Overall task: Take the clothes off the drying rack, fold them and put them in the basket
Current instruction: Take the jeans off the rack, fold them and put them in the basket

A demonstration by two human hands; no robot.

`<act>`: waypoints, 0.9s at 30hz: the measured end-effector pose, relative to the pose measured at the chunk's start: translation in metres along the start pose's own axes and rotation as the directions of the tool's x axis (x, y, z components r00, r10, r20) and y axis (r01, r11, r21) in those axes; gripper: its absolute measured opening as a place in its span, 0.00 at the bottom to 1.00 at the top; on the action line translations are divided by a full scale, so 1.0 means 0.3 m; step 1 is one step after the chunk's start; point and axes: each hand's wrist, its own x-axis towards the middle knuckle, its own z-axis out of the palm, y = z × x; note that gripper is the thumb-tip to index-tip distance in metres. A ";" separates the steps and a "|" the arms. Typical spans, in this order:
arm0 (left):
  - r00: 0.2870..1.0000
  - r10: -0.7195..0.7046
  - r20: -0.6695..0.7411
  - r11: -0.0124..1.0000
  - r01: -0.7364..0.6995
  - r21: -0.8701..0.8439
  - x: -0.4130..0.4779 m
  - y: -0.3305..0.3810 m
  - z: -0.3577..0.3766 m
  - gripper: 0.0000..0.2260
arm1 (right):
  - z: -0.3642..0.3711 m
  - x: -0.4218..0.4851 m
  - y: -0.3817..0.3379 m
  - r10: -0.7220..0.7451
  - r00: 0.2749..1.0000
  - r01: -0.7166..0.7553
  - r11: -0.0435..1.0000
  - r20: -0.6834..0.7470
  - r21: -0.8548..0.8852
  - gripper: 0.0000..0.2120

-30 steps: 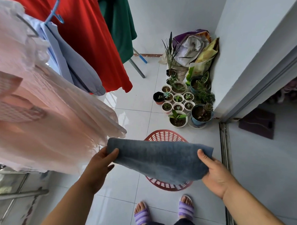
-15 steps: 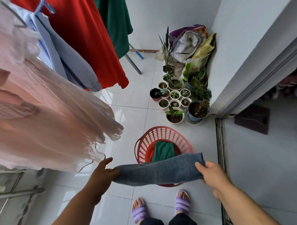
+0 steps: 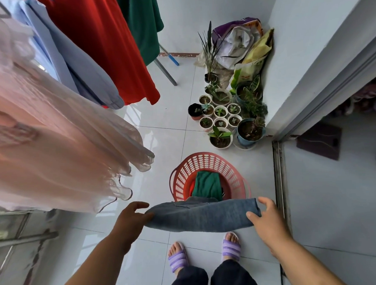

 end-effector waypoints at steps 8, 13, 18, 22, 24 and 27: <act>0.982 0.062 0.178 0.998 -0.060 -0.015 -0.028 -0.066 0.007 0.09 | -0.014 -0.006 0.066 0.003 1.000 -0.003 0.997 -0.010 0.079 0.19; 0.975 -0.006 0.224 0.998 -0.007 0.058 -0.017 -0.080 0.034 0.08 | 0.007 -0.016 0.124 0.079 0.995 -0.082 0.995 0.053 0.061 0.21; 0.961 0.065 0.270 0.996 -0.081 0.049 -0.008 -0.084 0.029 0.10 | -0.006 -0.028 0.145 0.036 0.992 -0.049 0.993 0.120 0.105 0.21; 0.954 0.142 0.264 0.981 -0.171 0.091 -0.022 -0.049 0.025 0.12 | -0.034 -0.051 0.099 -0.091 0.992 0.073 0.979 0.091 0.188 0.20; 0.960 0.222 0.171 0.971 -0.202 -0.128 -0.026 -0.001 0.006 0.15 | -0.065 -0.069 0.036 -0.172 0.984 0.153 0.939 0.035 0.308 0.21; 0.929 0.354 0.109 0.777 -0.227 -0.587 -0.009 0.072 -0.055 0.19 | -0.135 -0.074 -0.080 -0.253 0.967 0.208 0.737 -0.023 0.643 0.20</act>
